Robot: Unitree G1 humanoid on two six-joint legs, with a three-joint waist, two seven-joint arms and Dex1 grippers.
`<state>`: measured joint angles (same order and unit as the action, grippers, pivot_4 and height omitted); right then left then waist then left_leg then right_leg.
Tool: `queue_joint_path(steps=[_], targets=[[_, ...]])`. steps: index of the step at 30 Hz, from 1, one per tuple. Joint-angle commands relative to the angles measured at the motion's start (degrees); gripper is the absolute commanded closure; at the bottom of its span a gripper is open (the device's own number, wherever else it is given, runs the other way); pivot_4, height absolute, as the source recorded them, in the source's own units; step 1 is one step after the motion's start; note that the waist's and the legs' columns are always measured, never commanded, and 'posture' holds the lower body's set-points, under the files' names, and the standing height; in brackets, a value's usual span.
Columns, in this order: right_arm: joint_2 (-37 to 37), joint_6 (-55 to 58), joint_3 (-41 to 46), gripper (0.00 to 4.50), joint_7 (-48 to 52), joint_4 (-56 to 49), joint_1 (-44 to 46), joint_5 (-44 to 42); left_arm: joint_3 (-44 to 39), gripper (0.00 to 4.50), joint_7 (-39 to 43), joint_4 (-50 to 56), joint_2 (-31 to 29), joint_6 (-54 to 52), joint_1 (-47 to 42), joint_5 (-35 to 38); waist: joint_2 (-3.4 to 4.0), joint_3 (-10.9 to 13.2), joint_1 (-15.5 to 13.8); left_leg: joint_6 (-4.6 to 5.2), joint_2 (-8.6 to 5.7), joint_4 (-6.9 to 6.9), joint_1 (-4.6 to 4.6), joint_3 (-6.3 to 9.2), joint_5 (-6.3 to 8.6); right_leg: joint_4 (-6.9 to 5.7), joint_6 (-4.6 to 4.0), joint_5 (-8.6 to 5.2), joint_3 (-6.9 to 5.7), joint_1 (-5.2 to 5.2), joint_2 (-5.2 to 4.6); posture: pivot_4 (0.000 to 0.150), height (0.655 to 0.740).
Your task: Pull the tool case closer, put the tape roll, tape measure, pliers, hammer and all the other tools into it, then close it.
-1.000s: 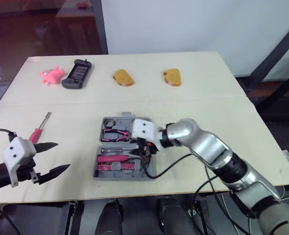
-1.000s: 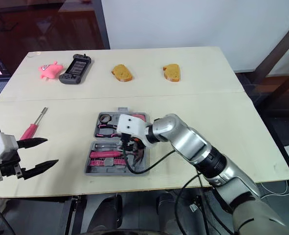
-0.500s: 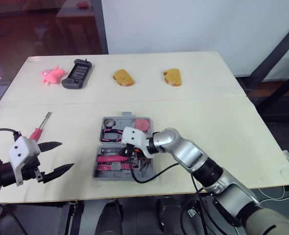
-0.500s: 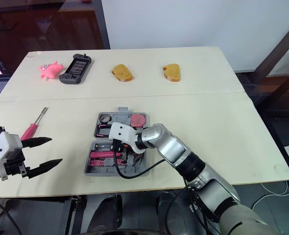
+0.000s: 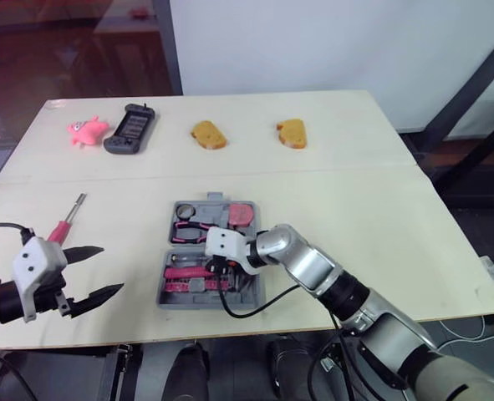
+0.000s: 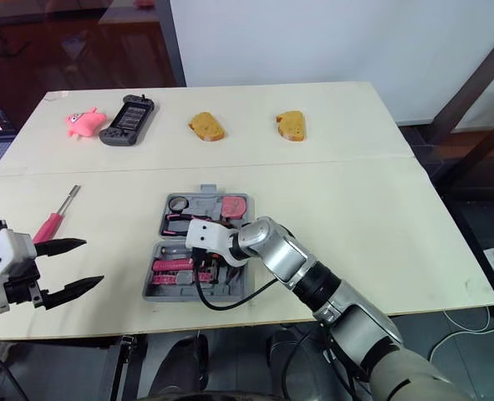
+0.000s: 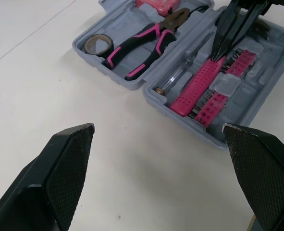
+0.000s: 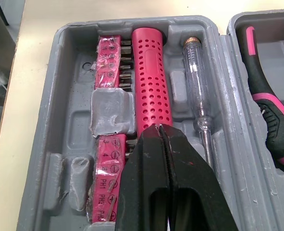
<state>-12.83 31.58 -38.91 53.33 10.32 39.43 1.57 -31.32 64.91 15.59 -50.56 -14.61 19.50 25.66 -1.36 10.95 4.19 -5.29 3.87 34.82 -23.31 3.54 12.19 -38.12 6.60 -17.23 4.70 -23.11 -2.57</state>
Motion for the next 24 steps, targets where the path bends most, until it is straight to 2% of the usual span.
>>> queue_joint_path(steps=[1,8,13,16,20,23,24], targets=[[0.57,2.4,-4.02,4.46,0.9,7.05,-2.26,2.96,-2.15,0.0,0.25,0.75,-0.92,0.08,-0.19,0.78,-0.02,-0.16,0.09,0.0,0.0,-0.03,0.03,0.0,0.0,0.0,-0.01,0.0,0.0,0.01,0.0,0.15,0.74],[2.29,0.86,-2.87,4.46,1.21,9.41,-1.71,3.27,-2.09,0.0,0.32,0.3,-1.45,0.1,-0.57,0.59,-0.12,-0.41,0.12,0.0,0.02,-0.13,0.16,-0.01,0.0,0.0,-0.13,-0.07,0.0,0.07,0.02,0.15,0.74],[2.72,-5.14,3.83,4.46,1.98,4.6,-1.52,-0.44,-2.88,0.0,0.22,0.3,-1.22,-0.05,-0.31,0.99,-0.12,-0.39,0.08,0.0,0.02,-0.19,0.21,-0.01,0.0,0.0,-0.21,-0.11,0.0,0.12,0.02,0.15,0.74],[0.22,-11.36,10.82,4.46,3.42,-2.57,-2.22,-4.48,-3.92,0.0,-0.02,-0.2,-0.32,-0.55,-0.05,2.0,-0.06,-0.3,-0.18,0.0,0.02,-0.15,-0.04,0.0,0.0,0.0,-0.14,-0.08,0.0,-0.1,0.02,0.15,0.74],[-5.44,-8.52,16.64,4.46,6.58,-8.27,-2.94,-8.53,-5.17,0.0,-0.62,-2.21,0.99,-0.69,-0.06,3.42,-0.11,-0.27,-0.4,-0.01,0.0,-0.09,-0.2,-0.01,0.0,0.02,-0.01,-0.02,-0.01,-0.18,-0.03,0.15,0.74],[-11.04,-6.94,22.48,3.67,8.56,-10.38,-4.11,-11.92,-6.4,0.0,-1.55,-6.34,2.49,1.0,-0.24,2.82,-0.1,-0.27,-0.35,-0.01,0.0,-0.07,-0.18,-0.01,0.0,0.04,-0.05,-0.04,-0.02,-0.15,-0.03,0.15,0.74],[-12.21,-7.04,25.45,3.26,7.88,-10.31,-4.63,-13.3,-6.89,0.0,-1.86,-7.79,3.12,1.97,-0.18,2.44,-0.1,-0.27,-0.36,-0.01,0.0,-0.07,-0.17,-0.01,0.0,0.04,-0.11,-0.07,-0.02,-0.15,-0.03,0.15,0.74]])
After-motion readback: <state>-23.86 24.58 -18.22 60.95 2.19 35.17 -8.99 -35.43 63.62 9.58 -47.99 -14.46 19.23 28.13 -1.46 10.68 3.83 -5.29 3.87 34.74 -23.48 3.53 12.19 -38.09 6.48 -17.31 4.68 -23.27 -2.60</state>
